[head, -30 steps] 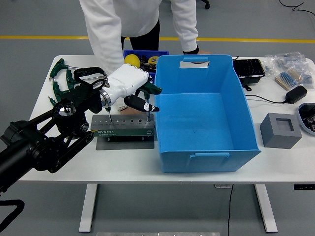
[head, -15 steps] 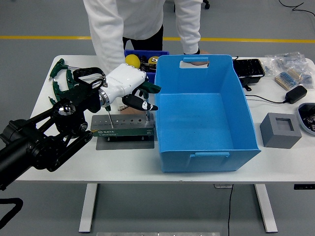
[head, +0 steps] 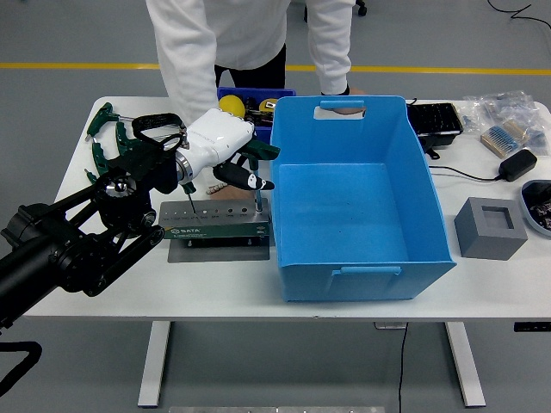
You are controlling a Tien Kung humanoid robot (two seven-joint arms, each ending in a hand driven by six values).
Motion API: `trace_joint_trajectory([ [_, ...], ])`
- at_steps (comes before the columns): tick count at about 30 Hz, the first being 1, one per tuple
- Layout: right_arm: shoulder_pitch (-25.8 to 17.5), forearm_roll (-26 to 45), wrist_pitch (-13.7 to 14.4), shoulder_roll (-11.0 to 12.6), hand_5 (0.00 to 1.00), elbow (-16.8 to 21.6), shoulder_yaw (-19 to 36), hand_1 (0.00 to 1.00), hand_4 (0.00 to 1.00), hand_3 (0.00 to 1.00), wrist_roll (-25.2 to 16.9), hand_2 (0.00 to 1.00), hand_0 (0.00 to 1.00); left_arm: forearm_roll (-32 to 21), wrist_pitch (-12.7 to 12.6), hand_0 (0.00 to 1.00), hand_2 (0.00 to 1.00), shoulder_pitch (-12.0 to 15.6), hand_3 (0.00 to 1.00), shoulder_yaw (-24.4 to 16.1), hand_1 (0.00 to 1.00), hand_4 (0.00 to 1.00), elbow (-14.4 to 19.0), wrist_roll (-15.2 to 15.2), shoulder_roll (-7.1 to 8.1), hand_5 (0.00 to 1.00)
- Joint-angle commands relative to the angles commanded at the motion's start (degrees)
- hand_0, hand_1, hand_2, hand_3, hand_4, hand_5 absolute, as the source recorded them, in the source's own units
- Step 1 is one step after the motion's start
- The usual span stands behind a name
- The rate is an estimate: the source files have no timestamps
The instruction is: Lift tool from toolbox,place it in box,lift tool from toolbox,place it in box
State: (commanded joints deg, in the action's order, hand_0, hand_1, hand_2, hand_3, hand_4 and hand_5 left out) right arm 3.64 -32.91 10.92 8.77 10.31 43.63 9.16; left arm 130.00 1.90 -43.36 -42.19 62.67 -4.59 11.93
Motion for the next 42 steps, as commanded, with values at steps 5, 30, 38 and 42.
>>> trace_joint_trajectory([
  [5, 0.0, -0.1, 0.1, 0.0, 0.846, 0.0, 0.1, 0.664, 0.898, 0.688, 0.0, 0.752, 0.706, 0.0, -0.7, 0.17, 0.084, -0.1, 0.116, 0.6, 0.018, 0.998, -0.4, -0.4, 0.01, 0.784],
  [30, -0.1, -0.2, 0.2, 0.1, 0.844, 0.0, 0.4, 0.664, 0.898, 0.688, 0.0, 0.75, 0.706, 0.0, -9.8, 0.177, 0.002, -0.2, 0.002, 1.5, 0.002, 0.998, 0.3, 1.2, 1.46, 0.834],
  [38, -0.1, -0.2, 0.2, 0.0, 0.842, 0.0, 0.4, 0.664, 0.897, 0.687, -0.1, 0.749, 0.705, 0.0, -9.8, 0.179, 0.002, -0.5, 0.002, 1.0, 0.002, 0.721, 2.8, 0.6, 2.22, 0.661],
  [42, -0.2, -0.4, 0.2, 0.0, 0.842, 0.0, 0.5, 0.664, 0.897, 0.687, 0.0, 0.749, 0.705, 0.0, -10.1, 0.179, 0.002, -0.7, 0.002, 0.7, 0.002, 0.721, 4.3, 0.1, 2.52, 0.661],
])
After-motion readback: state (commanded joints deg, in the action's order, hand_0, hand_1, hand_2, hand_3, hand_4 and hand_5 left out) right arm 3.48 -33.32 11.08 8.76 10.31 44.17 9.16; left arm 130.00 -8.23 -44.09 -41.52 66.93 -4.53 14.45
